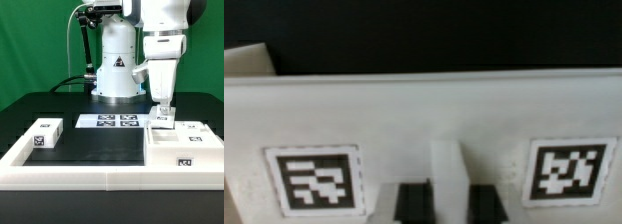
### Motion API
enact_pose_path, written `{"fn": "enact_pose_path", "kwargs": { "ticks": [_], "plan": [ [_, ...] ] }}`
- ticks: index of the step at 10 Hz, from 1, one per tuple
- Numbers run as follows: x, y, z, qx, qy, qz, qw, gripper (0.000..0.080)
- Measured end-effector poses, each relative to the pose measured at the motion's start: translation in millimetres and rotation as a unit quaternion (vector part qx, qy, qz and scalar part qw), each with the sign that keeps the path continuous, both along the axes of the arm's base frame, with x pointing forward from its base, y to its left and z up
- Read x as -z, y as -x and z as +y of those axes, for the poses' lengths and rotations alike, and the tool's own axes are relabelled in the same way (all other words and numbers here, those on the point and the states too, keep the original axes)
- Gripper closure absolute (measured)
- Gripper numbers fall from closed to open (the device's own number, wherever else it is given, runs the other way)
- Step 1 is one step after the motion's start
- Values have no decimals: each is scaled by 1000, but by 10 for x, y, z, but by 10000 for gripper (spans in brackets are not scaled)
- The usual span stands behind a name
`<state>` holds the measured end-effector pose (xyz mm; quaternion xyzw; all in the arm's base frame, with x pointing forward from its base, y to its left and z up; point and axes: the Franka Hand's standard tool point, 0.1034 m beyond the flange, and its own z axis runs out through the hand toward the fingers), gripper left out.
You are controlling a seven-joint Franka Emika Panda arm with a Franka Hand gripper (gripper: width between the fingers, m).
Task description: Assemble cabinet
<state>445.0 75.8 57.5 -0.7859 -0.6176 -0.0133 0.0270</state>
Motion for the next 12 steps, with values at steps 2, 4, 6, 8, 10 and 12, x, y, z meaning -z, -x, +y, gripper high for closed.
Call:
{"fn": "enact_pose_path", "kwargs": {
  "ticks": [2, 4, 6, 8, 10, 12],
  "plan": [
    [14, -49, 7, 0, -2, 1, 1000, 729],
    [25, -61, -12, -7, 1, 13, 1000, 729],
    [24, -60, -11, -8, 1, 15, 1000, 729],
    [14, -58, 5, -1, 1, 12, 1000, 729],
    [17, -61, -2, 0, 1, 12, 1000, 729],
    [-3, -50, -16, -7, 2, 11, 1000, 729]
  ]
}}
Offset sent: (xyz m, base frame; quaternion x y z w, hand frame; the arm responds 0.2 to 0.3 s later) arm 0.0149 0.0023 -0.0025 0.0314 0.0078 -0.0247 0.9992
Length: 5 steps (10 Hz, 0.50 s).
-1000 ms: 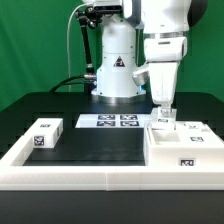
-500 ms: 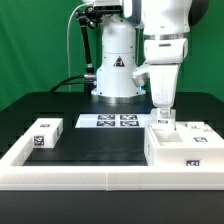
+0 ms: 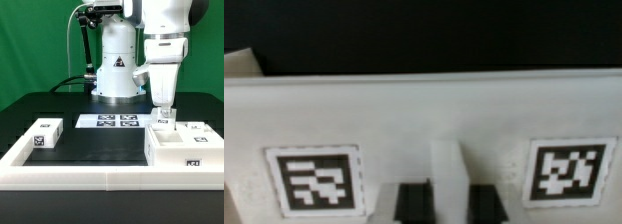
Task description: Assemble cabinet
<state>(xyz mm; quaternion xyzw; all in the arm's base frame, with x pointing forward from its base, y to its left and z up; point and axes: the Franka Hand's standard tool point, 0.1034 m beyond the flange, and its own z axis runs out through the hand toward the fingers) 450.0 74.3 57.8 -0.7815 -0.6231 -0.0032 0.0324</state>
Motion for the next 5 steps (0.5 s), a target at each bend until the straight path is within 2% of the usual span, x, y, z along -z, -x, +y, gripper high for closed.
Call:
{"fn": "enact_pose_path", "kwargs": {
  "ticks": [5],
  "plan": [
    [-16, 16, -29, -7, 2, 6, 1000, 729]
  ]
}}
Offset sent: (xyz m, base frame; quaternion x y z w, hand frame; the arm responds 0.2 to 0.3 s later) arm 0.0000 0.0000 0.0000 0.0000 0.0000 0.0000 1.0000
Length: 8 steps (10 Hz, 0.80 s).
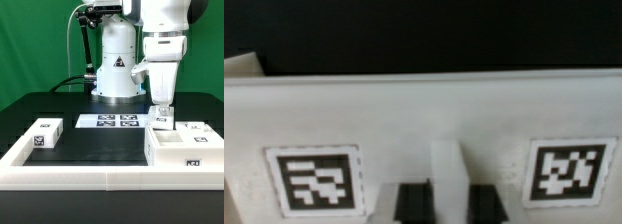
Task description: Assemble cabinet
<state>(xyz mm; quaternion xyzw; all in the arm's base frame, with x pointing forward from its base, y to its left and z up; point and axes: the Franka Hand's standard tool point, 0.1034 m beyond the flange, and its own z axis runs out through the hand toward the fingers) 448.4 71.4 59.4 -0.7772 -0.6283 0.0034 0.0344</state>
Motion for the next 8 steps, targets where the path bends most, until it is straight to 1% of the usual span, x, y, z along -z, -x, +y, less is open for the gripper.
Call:
{"fn": "enact_pose_path", "kwargs": {
  "ticks": [4, 8],
  "plan": [
    [15, -18, -2, -26, -3, -2, 1000, 729],
    [18, -46, -39, -63, -4, 7, 998, 729]
  ]
}}
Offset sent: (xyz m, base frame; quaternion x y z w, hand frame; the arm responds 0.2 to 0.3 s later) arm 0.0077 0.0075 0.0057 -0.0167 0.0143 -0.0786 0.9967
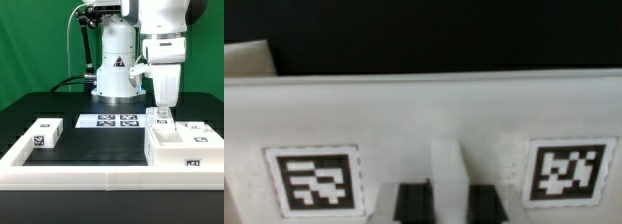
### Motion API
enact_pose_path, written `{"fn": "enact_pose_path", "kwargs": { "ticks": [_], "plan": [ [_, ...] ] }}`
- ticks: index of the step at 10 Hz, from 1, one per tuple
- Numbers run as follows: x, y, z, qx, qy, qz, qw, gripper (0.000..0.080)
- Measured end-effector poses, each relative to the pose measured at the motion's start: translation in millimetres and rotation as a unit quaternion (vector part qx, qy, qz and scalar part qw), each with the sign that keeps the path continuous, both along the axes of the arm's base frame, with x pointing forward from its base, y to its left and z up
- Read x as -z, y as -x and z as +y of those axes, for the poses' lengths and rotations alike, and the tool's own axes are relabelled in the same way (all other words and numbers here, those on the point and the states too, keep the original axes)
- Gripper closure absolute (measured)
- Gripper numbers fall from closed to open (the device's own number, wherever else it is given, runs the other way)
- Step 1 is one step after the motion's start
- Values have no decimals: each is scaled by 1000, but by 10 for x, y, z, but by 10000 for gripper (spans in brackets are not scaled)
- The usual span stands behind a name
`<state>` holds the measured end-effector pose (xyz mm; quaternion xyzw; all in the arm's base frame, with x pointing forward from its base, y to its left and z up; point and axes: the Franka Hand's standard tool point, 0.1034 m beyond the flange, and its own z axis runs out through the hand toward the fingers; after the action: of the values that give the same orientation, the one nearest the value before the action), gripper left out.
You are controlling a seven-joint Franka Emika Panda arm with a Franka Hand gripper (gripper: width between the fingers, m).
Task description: Assemble cabinet
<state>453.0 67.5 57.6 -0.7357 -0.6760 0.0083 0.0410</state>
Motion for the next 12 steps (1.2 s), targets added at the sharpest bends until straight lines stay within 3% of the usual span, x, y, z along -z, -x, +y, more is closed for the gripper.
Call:
{"fn": "enact_pose_path", "kwargs": {
  "ticks": [12],
  "plan": [
    [-55, -48, 14, -1, 4, 13, 1000, 729]
  ]
}}
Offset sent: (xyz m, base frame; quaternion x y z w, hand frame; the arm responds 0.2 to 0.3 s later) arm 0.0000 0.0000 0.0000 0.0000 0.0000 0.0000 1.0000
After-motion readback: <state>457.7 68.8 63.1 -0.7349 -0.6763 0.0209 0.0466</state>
